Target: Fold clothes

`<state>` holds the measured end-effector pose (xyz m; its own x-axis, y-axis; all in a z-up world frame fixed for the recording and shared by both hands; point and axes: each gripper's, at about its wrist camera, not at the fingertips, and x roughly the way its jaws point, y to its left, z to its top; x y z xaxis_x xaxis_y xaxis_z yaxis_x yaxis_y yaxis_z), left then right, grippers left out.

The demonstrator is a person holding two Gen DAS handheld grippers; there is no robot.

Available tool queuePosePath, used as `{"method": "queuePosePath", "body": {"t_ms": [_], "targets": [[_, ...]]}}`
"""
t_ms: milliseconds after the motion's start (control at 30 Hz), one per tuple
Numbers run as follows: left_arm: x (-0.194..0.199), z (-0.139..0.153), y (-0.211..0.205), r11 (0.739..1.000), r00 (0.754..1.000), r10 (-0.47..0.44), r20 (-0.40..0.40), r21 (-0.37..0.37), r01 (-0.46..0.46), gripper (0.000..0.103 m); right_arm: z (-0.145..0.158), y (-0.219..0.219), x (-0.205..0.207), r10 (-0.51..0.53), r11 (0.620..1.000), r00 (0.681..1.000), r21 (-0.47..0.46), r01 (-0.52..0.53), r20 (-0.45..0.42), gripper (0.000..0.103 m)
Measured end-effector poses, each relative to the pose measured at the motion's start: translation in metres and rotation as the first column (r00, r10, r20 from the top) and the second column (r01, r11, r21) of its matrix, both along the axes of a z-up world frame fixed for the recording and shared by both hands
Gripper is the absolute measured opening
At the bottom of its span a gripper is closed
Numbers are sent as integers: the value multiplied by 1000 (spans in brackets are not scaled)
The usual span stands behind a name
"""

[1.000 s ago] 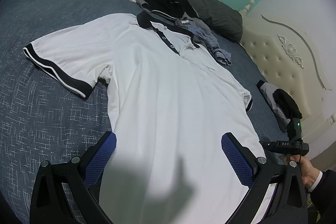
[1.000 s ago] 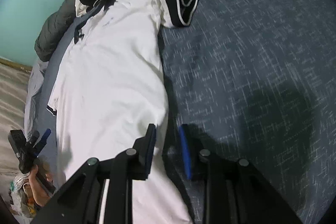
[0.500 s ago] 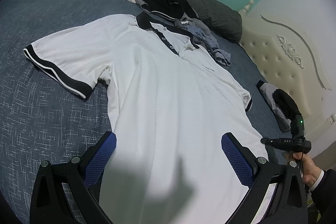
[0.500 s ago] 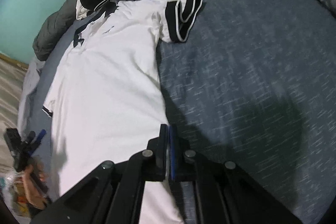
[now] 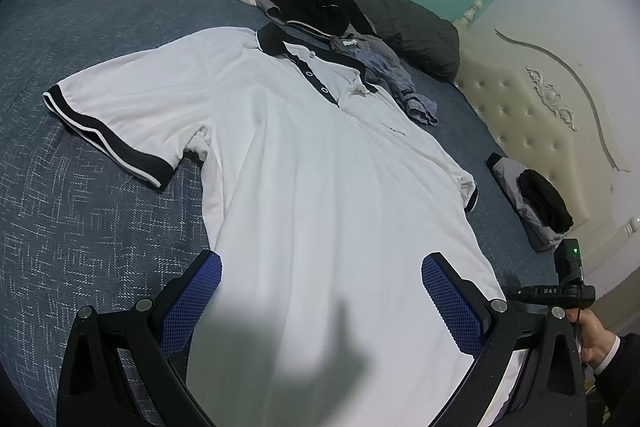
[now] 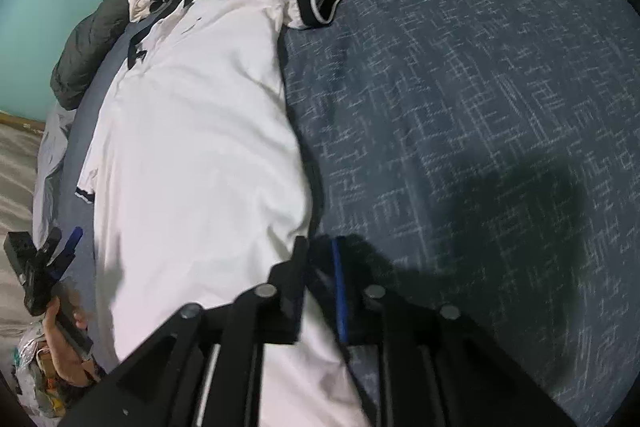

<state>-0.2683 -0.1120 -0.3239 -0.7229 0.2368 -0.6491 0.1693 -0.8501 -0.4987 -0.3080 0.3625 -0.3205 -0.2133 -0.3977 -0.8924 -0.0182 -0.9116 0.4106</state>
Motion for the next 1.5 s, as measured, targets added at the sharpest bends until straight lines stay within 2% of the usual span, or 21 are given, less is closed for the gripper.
{"method": "queuePosePath", "body": {"t_ms": [133,333,433,533,600,833,933,1033,1100,1167,1233,1300,1367,1500], "targets": [[0,0,1,1000,1000,-1,0,0,1,102,2,-5,6,35,999,999,8,-35,12,25],[-1,0,2,1000,1000,-5,0,1,5,102,4,-25,17,137,983,990,119,-138,17,25],[-1,0,3,1000,1000,-8,1,1,8,102,4,-29,20,164,977,987,136,-163,8,25],[-1,-1,3,1000,1000,-7,1,1,7,102,4,-27,22,166,978,986,126,-165,2,6],[-1,-1,2,1000,1000,-5,1,2,5,102,7,-28,20,162,980,987,119,-160,-12,3],[-2,-1,0,1000,1000,-5,1,5,5,102,38,-3,21,81,994,993,81,-74,-87,2],[-1,-1,1,1000,1000,-5,0,4,5,102,36,-1,15,49,996,997,77,-45,-59,2],[-1,-1,2,1000,1000,-7,1,4,7,102,19,2,18,17,998,1000,61,-18,12,3],[-1,-1,2,1000,1000,-7,1,3,7,102,11,7,19,-10,1000,999,23,9,39,3],[-1,-1,1,1000,1000,-5,0,4,5,102,12,14,20,-42,998,999,-40,43,19,4],[-1,-1,0,1000,1000,-3,1,6,3,102,16,18,23,-49,998,999,-50,50,4,4],[-1,-2,-1,1000,1000,-2,1,8,2,102,20,21,26,-49,997,999,-55,48,-4,10],[-2,-2,0,1000,1000,-5,1,6,5,102,22,22,30,-37,997,999,-67,37,3,31],[-1,-1,3,1000,1000,-11,1,2,11,102,25,14,38,36,998,999,-53,-36,-15,31]]}}
